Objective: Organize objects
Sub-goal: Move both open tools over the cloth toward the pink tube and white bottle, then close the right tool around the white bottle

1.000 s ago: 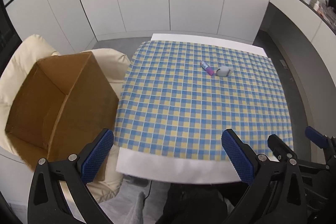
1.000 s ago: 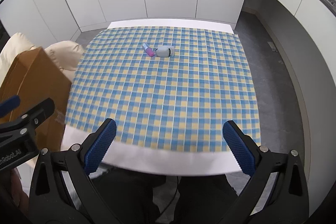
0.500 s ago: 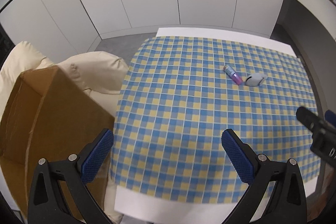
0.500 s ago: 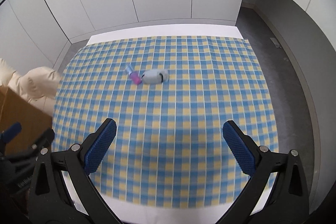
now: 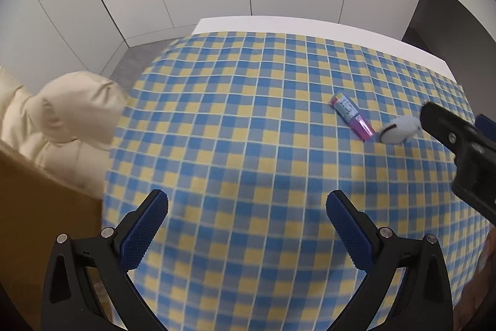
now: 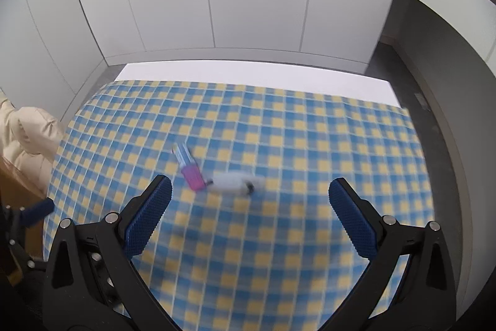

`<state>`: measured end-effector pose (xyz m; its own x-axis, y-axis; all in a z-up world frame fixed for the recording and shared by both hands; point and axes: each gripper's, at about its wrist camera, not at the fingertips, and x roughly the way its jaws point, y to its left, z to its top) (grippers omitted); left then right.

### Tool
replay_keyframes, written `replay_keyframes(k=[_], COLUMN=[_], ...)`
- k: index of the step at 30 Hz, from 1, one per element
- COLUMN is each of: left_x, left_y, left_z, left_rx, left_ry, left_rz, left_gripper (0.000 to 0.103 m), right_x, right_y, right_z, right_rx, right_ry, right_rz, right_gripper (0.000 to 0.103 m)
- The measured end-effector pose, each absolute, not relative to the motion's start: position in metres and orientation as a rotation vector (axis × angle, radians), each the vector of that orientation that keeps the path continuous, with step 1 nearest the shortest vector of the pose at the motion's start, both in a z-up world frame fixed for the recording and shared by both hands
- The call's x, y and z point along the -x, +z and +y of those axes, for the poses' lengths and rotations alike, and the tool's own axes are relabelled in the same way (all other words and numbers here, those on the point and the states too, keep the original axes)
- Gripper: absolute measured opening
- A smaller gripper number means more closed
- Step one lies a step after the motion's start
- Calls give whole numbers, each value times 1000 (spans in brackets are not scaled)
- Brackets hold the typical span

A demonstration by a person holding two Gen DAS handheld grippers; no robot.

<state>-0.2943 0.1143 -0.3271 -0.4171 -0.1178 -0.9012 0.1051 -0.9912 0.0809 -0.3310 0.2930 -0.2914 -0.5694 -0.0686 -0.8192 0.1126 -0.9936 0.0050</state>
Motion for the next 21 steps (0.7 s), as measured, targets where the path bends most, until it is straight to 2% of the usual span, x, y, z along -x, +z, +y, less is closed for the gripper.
replay_keyframes(k=[3,7,9,13,18,21], left_x=[303,315,318,326,331,333], left_y=[-335,-344,-344,-347,-349,-350], left_z=[115,114,111,103,104,107], left_rx=[-1584,-1538,-1524,-1525,-1539,-1555], left_ry=[-2539,-2539,-2557,-2583,-2604,-2643], left_rz=[-56,-131,-126,-72,-74,-69], left_gripper=[102,102,102,102,102,102], right_x=[346,358,360,367,370,368], right_y=[-303,-315,-320,-332,-331,-336], right_z=[285,288,291,297,295,286], right_rx=[-1391,-1398,-1410,-1457,-1441,-1436], right_ry=[-2701,-2682,-2663,-2639,-2618,-2610], right_rz=[119,85,60,47,15,76], right_gripper=[103,103,103,92,91,91])
